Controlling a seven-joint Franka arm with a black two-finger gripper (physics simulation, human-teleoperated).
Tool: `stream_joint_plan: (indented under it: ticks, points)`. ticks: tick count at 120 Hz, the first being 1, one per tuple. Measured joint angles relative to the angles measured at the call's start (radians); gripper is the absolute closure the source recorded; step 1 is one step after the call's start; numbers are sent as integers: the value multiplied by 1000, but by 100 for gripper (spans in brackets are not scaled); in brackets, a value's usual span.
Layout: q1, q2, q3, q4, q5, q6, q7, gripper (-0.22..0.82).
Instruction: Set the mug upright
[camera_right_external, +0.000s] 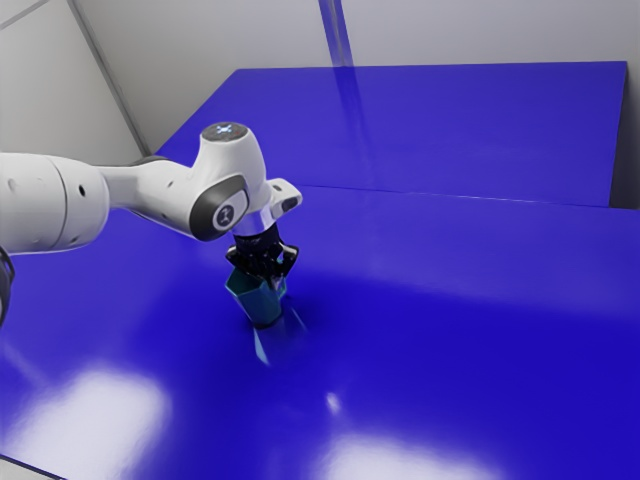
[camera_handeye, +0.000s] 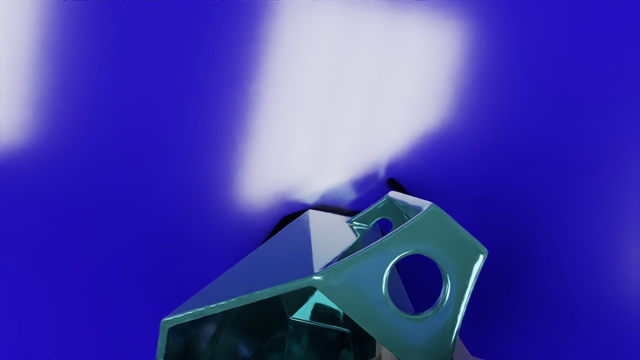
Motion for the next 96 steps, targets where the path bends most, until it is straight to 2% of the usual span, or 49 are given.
stream_joint_plan:
  ticks: [17, 35, 60, 96]
  points:
    - [-1, -29, -1, 0, -4, -9, -5, 33]
    - [0, -75, -1, 4, -5, -26, -8, 16]
    - [-6, -107, 0, 121, -1, -123, 8, 6]
    - [-15, -140, 2, 264, 6, -330, 85, 2]
